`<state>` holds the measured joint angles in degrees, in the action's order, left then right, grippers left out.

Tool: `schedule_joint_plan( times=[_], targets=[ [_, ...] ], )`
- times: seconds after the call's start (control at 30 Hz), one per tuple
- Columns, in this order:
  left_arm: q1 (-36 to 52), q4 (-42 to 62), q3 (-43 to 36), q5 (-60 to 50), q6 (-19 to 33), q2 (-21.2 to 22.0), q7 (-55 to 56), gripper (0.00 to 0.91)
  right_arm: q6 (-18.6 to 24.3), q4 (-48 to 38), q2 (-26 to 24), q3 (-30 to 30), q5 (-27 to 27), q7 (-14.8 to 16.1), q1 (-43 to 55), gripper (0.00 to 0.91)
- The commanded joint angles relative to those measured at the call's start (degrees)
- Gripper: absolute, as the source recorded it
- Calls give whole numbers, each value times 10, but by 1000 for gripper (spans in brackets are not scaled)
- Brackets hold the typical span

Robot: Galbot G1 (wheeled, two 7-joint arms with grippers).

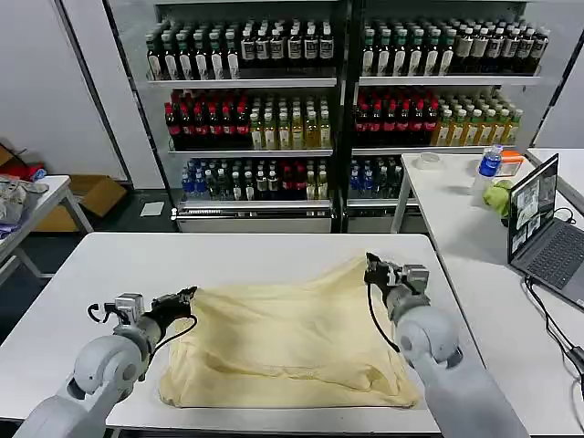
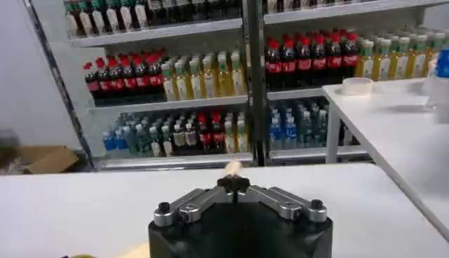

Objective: Fold and organize the clothes.

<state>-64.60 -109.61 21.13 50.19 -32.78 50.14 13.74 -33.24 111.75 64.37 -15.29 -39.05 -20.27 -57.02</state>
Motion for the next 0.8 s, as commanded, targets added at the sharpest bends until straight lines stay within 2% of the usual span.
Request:
schedule_joint_plan(
  times=[0.03, 0.23, 0.43, 0.47, 0.5, 0.53, 0.6, 0.8],
  targets=[
    [-65, -63, 39, 10, -2, -5, -1, 10, 0, 92, -18, -46, 3, -1, -105, 0],
    [-104, -97, 52, 9, -3, -11, -4, 10, 0, 131, -20, -80, 3, 6, -167, 0],
    [-120, -99, 51, 3, -3, -11, -5, 10, 1, 118, -9, -91, 13, 1, -179, 0],
    [-118, -98, 50, 2, -3, -11, -5, 10, 1, 112, -7, -88, 15, 0, -174, 131],
    [-115, -96, 48, 1, -3, -10, -5, 10, 0, 108, -5, -86, 15, -7, -166, 302],
    [-112, -93, 46, 1, -3, -10, -5, 10, 0, 90, 2, -72, 14, -24, -144, 655],
    [-104, -88, 42, -1, -3, -9, -5, 10, 0, 56, 12, -48, 13, -46, -113, 907],
    [-94, -76, 33, -1, -3, -11, -7, 10, 0, -58, 60, 0, 6, -103, -13, 907]
  ],
)
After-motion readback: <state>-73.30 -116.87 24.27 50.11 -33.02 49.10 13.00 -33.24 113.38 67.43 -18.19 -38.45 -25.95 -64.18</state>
